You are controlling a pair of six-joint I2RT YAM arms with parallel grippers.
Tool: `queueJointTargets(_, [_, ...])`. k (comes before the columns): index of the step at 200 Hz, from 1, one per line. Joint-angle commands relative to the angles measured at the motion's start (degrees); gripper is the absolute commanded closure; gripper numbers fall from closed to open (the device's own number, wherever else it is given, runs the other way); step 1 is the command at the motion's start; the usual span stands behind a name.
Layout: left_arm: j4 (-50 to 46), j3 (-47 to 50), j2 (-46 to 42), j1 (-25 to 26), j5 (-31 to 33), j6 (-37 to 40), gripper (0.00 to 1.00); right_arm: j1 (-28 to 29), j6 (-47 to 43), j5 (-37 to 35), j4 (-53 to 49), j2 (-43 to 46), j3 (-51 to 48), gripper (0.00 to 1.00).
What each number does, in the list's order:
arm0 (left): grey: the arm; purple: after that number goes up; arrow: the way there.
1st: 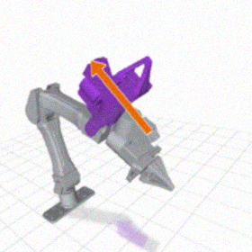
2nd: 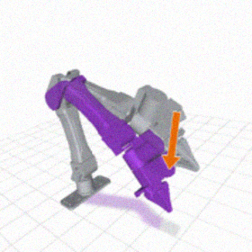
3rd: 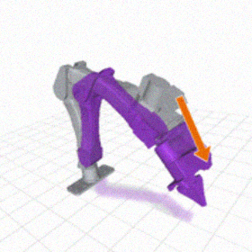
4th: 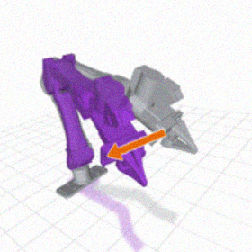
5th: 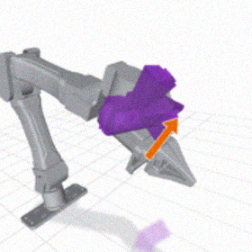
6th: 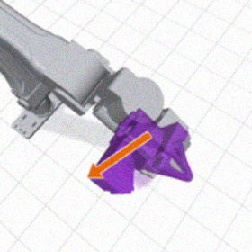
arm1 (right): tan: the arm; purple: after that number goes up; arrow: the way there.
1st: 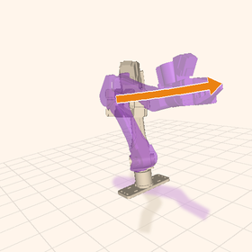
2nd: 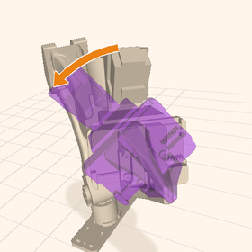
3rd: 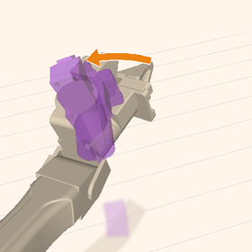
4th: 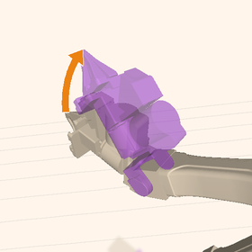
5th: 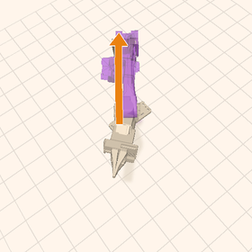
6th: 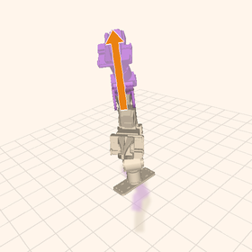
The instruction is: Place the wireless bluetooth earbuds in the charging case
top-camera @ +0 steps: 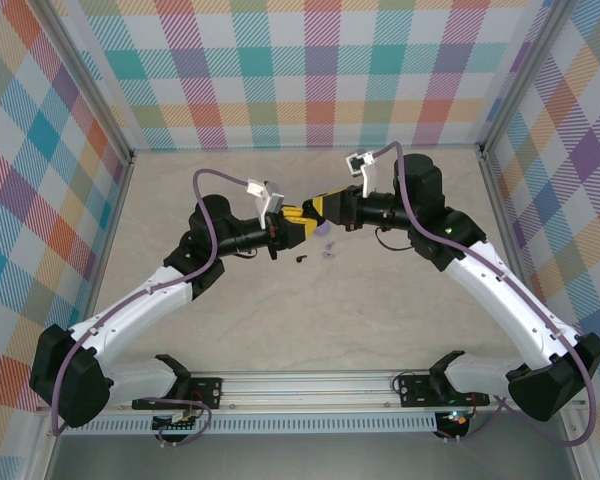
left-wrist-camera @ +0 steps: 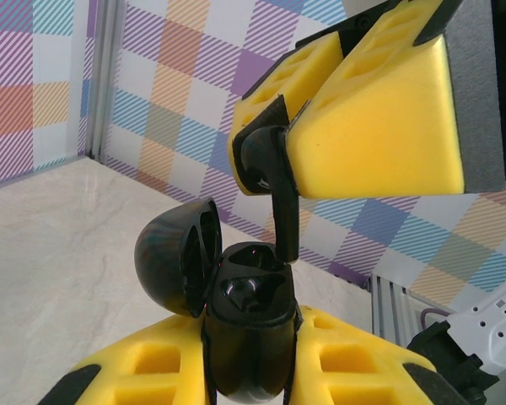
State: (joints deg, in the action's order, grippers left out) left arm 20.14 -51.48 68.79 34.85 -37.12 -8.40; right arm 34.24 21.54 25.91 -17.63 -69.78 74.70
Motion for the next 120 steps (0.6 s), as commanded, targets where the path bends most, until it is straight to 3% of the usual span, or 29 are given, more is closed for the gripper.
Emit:
queueJointTargets(1, [3.44, -1.61, -0.39, 0.82, -1.72, -0.81, 0.88, 0.43, -1.59, -0.54, 0.31, -0.79, 1.07, 0.81])
queueJointTargets(120, [2.88, -1.34, -0.75, 0.82, 0.85, -0.74, 0.89, 0.99, -2.62, -1.52, -1.3, -1.15, 0.9, 0.81])
